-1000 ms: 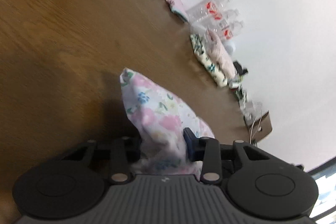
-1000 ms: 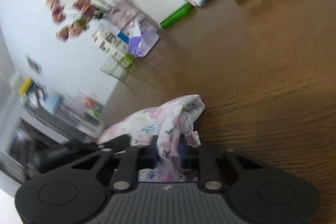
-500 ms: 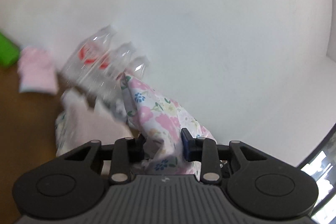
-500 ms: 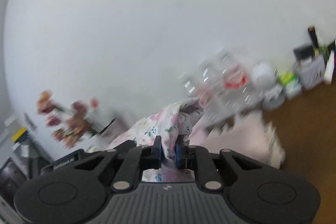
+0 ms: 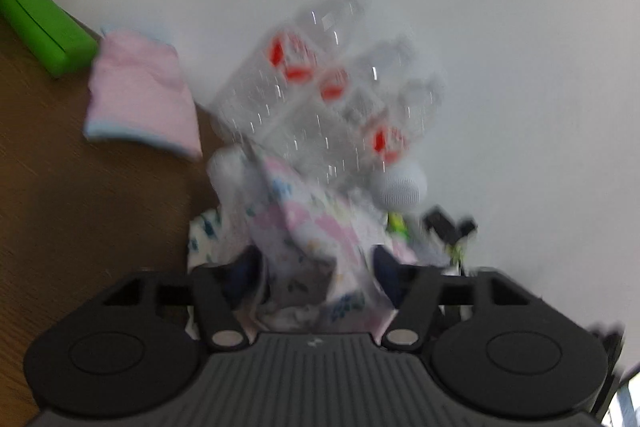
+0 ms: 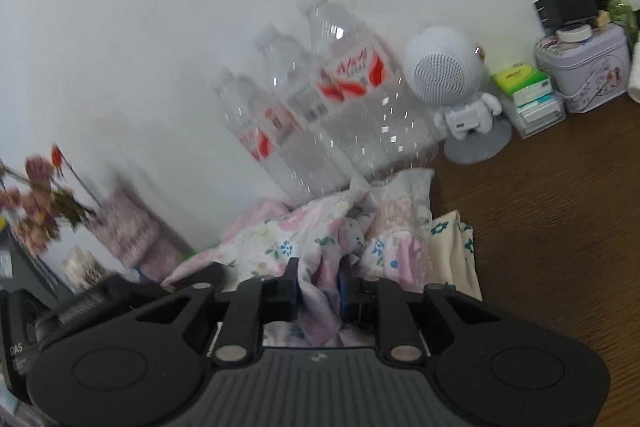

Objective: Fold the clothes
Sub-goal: 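Lift the folded bundle with both grippers and carry it toward the clothes stack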

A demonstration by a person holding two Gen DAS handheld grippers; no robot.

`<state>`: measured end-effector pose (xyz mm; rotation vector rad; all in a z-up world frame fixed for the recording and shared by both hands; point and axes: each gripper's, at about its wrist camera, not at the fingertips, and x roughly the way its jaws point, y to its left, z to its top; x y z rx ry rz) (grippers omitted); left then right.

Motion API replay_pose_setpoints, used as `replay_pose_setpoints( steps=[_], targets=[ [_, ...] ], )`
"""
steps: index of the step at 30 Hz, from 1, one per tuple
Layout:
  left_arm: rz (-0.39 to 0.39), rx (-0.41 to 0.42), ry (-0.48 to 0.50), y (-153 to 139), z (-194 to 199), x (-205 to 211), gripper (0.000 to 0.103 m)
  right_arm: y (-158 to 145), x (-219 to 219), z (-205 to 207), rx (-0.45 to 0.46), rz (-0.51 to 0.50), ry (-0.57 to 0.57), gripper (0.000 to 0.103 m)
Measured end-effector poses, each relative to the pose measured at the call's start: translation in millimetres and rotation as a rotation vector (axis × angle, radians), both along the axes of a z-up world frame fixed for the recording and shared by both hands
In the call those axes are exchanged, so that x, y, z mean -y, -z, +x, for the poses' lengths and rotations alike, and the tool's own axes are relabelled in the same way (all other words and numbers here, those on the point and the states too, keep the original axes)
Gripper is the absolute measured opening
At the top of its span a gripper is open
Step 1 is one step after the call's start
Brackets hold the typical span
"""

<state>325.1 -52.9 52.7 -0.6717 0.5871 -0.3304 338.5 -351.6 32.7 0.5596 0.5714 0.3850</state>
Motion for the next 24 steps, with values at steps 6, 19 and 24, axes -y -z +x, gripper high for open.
replay_pose_setpoints(
  steps=[6,19,24],
  targets=[
    [0.358,0.263,-0.084,-73.4,-45.5,20.7,0.044,-36.9,-21.6,-18.6,0.112,-0.269,0.117,0.042],
    [0.469,0.211,0.130,5.9,-1.2,59.7,0.019,8.0,-60.0,-5.9,0.223,-0.438,0.139,0.000],
    [0.379,0.233,0.084,-38.5,-19.2,31.4,0.080,-24.4,-49.4,-20.7,0.271,-0.413,0.183,0.032]
  ],
)
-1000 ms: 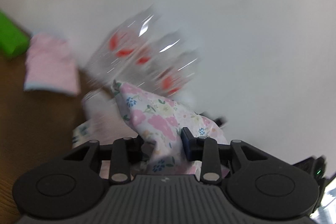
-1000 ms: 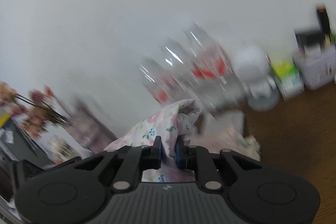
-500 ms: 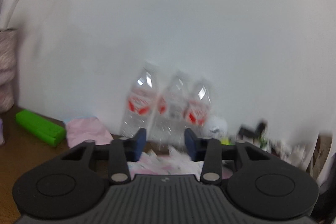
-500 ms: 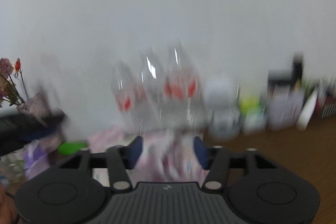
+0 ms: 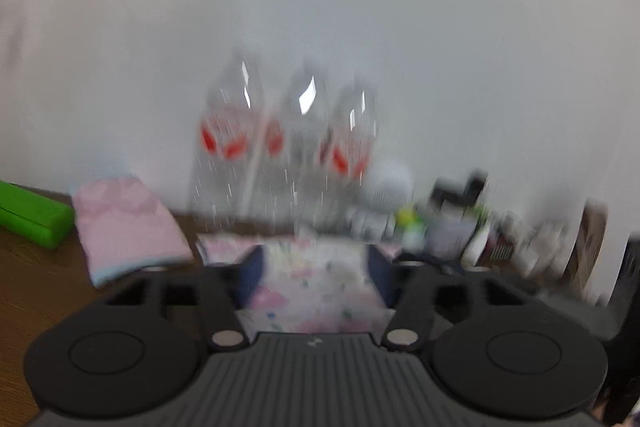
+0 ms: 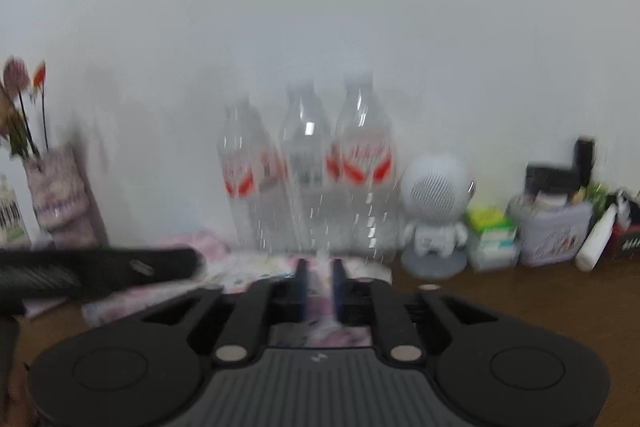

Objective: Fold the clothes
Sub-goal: 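Lift the folded bundle with both grippers and carry it toward the clothes stack, then lower the bundle onto the folded clothes stack and open both grippers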

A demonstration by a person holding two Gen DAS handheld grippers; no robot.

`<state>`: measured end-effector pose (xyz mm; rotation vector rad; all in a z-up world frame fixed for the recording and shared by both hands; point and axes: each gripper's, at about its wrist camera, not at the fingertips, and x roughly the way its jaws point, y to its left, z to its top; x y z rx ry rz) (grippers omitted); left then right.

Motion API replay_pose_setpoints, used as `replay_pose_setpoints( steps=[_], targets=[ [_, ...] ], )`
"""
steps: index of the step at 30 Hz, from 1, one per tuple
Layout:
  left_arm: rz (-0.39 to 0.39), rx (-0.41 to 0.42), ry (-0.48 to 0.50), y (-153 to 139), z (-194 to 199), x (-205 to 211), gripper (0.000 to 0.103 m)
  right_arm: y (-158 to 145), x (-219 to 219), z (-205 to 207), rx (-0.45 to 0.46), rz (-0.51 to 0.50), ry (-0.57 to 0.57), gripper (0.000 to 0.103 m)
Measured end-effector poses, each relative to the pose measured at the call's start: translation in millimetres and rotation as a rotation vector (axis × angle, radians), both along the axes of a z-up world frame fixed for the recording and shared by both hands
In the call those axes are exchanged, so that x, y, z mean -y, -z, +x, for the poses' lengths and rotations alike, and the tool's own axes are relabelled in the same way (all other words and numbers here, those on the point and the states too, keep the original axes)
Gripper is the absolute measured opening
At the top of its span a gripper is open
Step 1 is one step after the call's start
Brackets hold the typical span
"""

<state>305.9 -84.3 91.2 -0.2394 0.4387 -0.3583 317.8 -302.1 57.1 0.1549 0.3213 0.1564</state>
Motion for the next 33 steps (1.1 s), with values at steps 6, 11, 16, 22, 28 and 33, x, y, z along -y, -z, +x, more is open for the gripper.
replay_pose_setpoints(
  steps=[6,11,16,22,28,33],
  targets=[
    [-0.073,-0.267,-0.069,1.3,20.1,-28.4,0.076,9.5,39.2,9.7,-0.133,0.250,-0.084,0.057],
    [-0.210,-0.401,0.016,31.9,39.7,-31.9,0.035,32.5,46.6,19.5,-0.205,0.401,-0.122,0.015],
    [-0.265,-0.347,0.052,20.7,31.8,-25.3,0.032,12.4,45.4,7.2,-0.113,0.365,-0.102,0.012],
    [-0.178,-0.353,-0.028,41.2,37.6,-13.7,0.053,38.0,45.8,21.8,-0.202,0.328,-0.052,0.031],
    [-0.196,-0.360,-0.031,55.2,43.8,-20.4,0.060,48.4,48.7,26.5,-0.248,0.329,-0.057,0.034],
    [-0.236,-0.337,-0.005,68.3,49.1,-20.1,0.052,51.9,45.5,20.3,-0.264,0.360,-0.020,0.029]
  ],
)
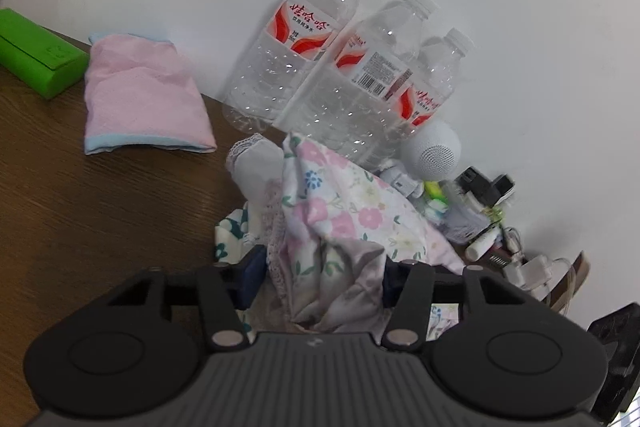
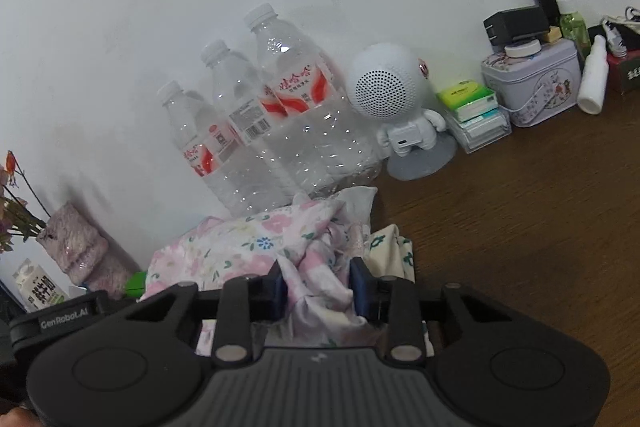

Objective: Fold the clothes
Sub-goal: 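Lower the bundle onto the folded clothes stack and open both grippers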

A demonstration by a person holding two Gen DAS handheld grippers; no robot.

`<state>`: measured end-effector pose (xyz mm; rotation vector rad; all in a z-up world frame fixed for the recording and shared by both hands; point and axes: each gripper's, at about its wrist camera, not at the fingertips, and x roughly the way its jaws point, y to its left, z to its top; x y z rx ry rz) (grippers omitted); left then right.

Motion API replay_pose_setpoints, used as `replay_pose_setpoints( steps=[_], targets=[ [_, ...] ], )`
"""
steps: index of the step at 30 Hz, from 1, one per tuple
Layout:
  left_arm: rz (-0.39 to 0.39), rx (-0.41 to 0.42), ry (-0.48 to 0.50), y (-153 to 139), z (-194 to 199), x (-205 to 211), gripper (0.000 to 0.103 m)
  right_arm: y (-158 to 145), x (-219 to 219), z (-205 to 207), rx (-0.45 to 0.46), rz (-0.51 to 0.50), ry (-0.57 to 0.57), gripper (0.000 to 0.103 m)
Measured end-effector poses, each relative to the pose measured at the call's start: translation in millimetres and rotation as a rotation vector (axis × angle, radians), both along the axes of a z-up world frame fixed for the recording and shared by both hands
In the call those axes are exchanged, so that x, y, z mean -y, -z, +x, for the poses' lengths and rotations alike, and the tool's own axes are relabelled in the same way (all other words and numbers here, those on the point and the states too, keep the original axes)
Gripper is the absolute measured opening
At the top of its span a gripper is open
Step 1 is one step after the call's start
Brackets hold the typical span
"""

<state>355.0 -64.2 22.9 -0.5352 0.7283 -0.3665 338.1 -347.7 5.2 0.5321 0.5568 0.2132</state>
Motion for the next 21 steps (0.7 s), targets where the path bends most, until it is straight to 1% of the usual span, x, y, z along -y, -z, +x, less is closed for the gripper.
replay_pose_setpoints(
  steps=[2,5,7,8,9,10,11,13,15,17,18,19,20,21],
  targets=[
    [-0.028,-0.004,0.004,1.0,2.8,-3.0,0.049,-2.6,-7.5,-4.6,0.003,-0.025,0.024,0.028],
    [-0.052,-0.002,0.001,5.7,7.9,-4.8,0.048,-5.6,-17.2,-8.3,0.000,-0.060,0.048,0.027],
    [-0.084,-0.015,-0.003,6.3,8.6,-9.3,0.049,-6.5,-19.6,-9.5,0.020,-0.077,0.048,0.027],
    [-0.103,-0.024,-0.005,6.0,8.4,-12.3,0.051,-6.0,-16.5,-9.2,0.023,-0.058,0.049,0.031],
    [-0.120,-0.028,-0.006,4.2,7.5,-15.5,0.058,-7.2,-11.8,-9.6,0.023,-0.036,0.051,0.034],
    [-0.134,-0.026,-0.005,0.6,5.8,-19.0,0.062,-8.4,-7.0,-10.0,0.022,-0.014,0.053,0.041],
    [-0.137,-0.022,-0.005,-3.3,4.1,-21.7,0.069,-10.6,-3.8,-11.1,0.026,-0.014,0.061,0.047],
    [-0.093,-0.006,-0.015,-11.9,0.9,-22.5,0.070,-12.8,1.0,-13.1,0.035,-0.018,0.073,0.055],
    [-0.058,0.013,-0.029,-15.5,-1.4,-20.9,0.076,-7.0,2.3,-10.1,0.023,-0.003,0.058,0.055],
    [-0.033,0.007,-0.028,-10.7,0.6,-17.3,0.075,3.4,3.6,-6.7,0.004,0.037,0.037,0.054],
    [-0.024,-0.001,-0.026,-6.2,2.5,-15.4,0.075,0.1,3.7,-8.0,0.009,0.031,0.041,0.054],
    [-0.024,-0.011,-0.028,-1.7,4.0,-14.8,0.075,-3.4,3.6,-9.4,0.014,0.024,0.045,0.054],
    [-0.021,-0.002,-0.035,-3.4,2.1,-14.5,0.075,-13.9,-1.0,-14.7,0.049,-0.028,0.055,0.054],
    [-0.004,0.027,-0.045,-10.9,-2.6,-13.5,0.076,-24.4,-5.7,-20.0,0.084,-0.081,0.065,0.054]
  ],
)
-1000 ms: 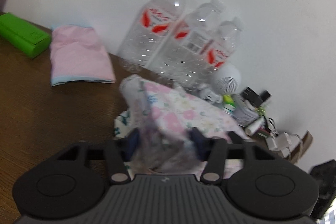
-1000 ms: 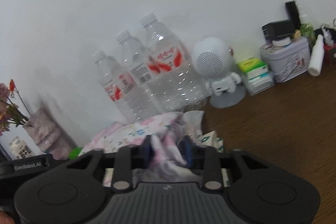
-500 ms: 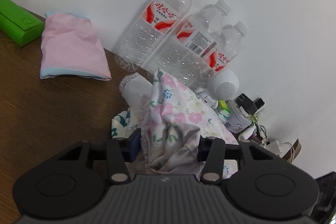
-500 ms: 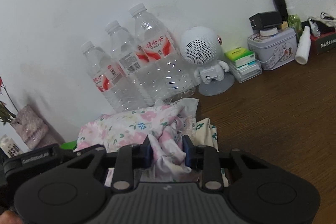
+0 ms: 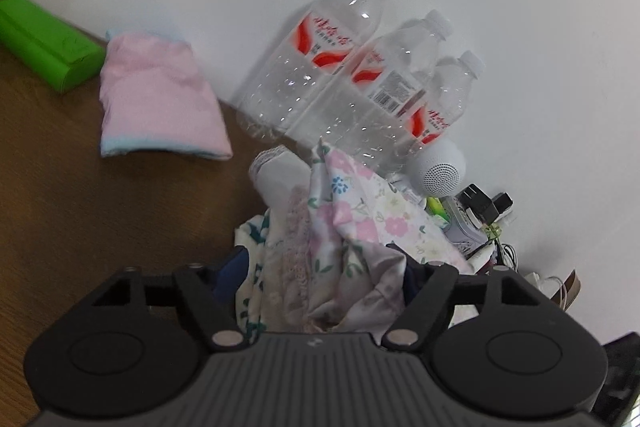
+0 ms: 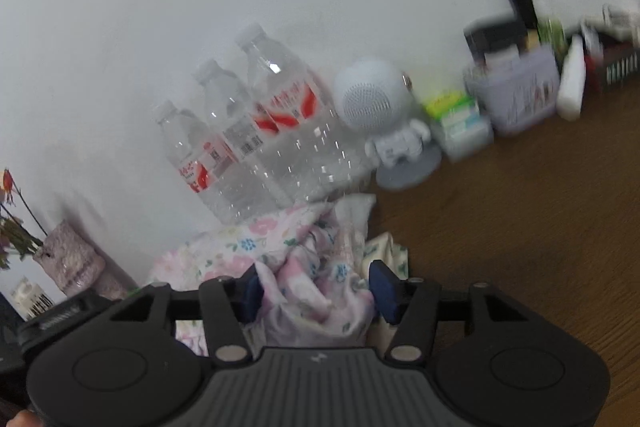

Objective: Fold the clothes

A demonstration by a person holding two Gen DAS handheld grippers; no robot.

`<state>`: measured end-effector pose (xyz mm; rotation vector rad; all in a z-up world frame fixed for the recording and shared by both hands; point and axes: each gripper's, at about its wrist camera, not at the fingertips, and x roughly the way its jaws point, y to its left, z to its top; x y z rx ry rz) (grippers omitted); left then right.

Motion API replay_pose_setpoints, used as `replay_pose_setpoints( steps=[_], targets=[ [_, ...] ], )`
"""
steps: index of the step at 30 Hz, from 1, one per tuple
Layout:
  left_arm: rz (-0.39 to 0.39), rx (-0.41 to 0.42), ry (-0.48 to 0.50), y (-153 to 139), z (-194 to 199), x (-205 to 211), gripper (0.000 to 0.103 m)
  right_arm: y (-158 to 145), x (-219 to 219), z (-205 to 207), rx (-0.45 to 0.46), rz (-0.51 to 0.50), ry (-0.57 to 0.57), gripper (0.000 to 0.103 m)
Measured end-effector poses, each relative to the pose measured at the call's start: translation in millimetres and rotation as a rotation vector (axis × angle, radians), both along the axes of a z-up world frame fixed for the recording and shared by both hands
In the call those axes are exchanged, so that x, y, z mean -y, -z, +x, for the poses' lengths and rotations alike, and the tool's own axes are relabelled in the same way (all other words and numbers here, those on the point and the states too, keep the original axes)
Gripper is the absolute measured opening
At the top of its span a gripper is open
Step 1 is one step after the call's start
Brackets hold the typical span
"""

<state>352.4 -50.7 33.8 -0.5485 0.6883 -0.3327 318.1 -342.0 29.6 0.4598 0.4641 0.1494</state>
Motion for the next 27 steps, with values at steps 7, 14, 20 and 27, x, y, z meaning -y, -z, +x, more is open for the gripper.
replay_pose_setpoints(
  steps=[7,14,20,27],
  targets=[
    [0.157,0.183,-0.055,-48.6,-33.7,16.9,0.082,-38.8,-61.2,-25.0,0.185,-0.341,-0.111,0.027],
    [0.422,0.183,-0.055,-78.4,-103.5,7.9,0.091,-81.3,-69.3,-85.2,0.177,-0.280,-0.061,0.021],
    [0.632,0.104,0.010,-54.3,-229.3,-16.7,0.103,-60.1,-94.8,-195.8,0.033,-0.354,-0.118,0.073],
    [0.667,0.013,-0.103,6.6,-345.8,-40.6,0.103,19.1,-132.1,-303.7,-0.162,-0.430,-0.206,0.074]
  ],
)
